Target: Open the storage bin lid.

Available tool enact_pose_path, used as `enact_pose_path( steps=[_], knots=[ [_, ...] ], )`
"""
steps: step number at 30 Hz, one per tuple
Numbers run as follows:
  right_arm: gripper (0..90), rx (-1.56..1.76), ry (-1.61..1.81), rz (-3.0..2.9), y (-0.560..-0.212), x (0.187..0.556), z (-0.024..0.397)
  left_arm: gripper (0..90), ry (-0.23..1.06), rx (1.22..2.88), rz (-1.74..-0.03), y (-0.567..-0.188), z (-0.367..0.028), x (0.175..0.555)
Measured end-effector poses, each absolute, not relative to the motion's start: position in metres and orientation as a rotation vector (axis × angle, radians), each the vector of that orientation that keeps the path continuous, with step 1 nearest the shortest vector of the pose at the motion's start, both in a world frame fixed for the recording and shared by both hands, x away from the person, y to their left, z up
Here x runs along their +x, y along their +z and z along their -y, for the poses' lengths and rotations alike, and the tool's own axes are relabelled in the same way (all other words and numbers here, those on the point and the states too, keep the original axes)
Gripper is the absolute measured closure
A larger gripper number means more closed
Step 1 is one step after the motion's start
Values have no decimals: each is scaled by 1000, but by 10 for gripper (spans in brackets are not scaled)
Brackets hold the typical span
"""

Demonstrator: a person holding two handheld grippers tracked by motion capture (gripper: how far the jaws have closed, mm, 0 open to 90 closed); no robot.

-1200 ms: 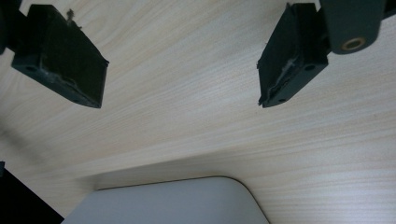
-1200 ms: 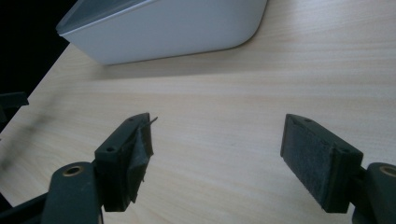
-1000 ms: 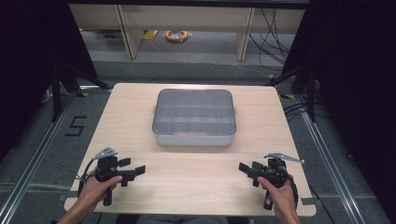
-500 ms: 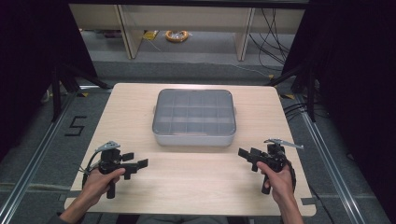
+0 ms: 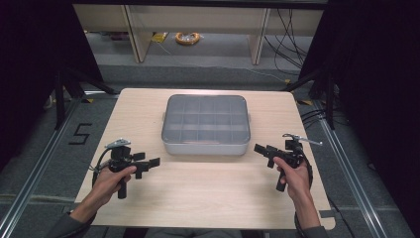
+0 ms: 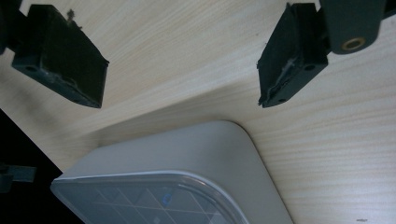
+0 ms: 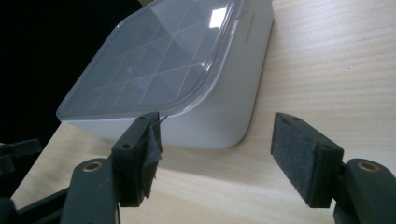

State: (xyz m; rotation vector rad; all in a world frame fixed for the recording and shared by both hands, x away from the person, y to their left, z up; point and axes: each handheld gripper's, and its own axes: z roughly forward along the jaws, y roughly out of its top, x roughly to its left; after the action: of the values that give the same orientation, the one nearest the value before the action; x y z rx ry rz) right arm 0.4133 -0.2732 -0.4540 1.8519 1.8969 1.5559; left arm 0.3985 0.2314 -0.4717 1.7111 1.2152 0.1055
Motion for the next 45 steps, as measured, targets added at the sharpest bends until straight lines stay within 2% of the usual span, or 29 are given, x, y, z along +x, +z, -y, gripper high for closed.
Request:
enact_pose_path(
  steps=[6, 12, 15, 17, 22, 26, 28, 29, 30, 35, 38, 39, 41, 45],
  knots=[
    [346, 1788, 1562, -1893, -455, 430, 276, 151, 92, 1684, -1227, -467, -230, 414],
    [346, 1862, 1573, -1863, -451, 443, 274, 157, 63, 1637, -1232, -458, -228, 431],
    [346, 1927, 1579, -1853, -448, 450, 272, 170, 86, 1635, -1233, -456, -225, 441],
    [346, 1811, 1564, -1875, -452, 458, 276, 190, 81, 1635, -1236, -456, -223, 447],
    [346, 1952, 1563, -1846, -449, 461, 271, 196, 76, 1621, -1264, -458, -221, 459],
    [346, 1839, 1558, -1866, -455, 471, 277, 207, 83, 1621, -1275, -458, -223, 468],
    [346, 1926, 1556, -1838, -451, 473, 274, 214, 93, 1610, -1284, -458, -223, 472],
    [346, 1836, 1550, -1860, -455, 478, 277, 216, 94, 1614, -1286, -458, -223, 473],
    [345, 1952, 1565, -1836, -450, 476, 272, 217, 97, 1617, -1288, -457, -223, 475],
    [345, 1895, 1572, -1848, -451, 487, 270, 227, 113, 1621, -1300, -458, -219, 483],
    [345, 1902, 1553, -1847, -451, 492, 268, 256, 170, 1645, -1297, -457, -218, 489],
    [345, 1829, 1553, -1864, -455, 496, 271, 267, 150, 1632, -1301, -457, -217, 491],
    [346, 1893, 1569, -1851, -453, 497, 268, 283, 96, 1614, -1316, -457, -216, 495],
    [350, 1922, 1585, -1834, -449, 501, 267, 312, 108, 1599, -1329, -455, -214, 502]
  ],
)
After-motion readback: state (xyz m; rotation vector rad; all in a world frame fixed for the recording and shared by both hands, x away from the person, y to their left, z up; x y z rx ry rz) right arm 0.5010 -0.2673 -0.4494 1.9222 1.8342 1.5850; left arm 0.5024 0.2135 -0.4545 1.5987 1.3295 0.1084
